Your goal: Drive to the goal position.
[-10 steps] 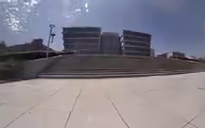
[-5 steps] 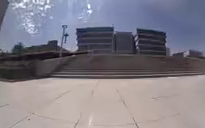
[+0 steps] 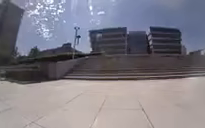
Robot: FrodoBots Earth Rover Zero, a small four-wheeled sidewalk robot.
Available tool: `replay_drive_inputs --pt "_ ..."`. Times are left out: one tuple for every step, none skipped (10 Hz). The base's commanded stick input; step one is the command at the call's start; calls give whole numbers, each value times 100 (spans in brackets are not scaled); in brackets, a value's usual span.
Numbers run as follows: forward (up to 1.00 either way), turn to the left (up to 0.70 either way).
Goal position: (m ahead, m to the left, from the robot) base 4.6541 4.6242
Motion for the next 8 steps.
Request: replay_drive_inputs --pt "70 27" --pt "70 27" --pt "70 27" --pt "70 27" --pt "70 27" --pt "70 27" --pt "70 27" --pt "70 27"
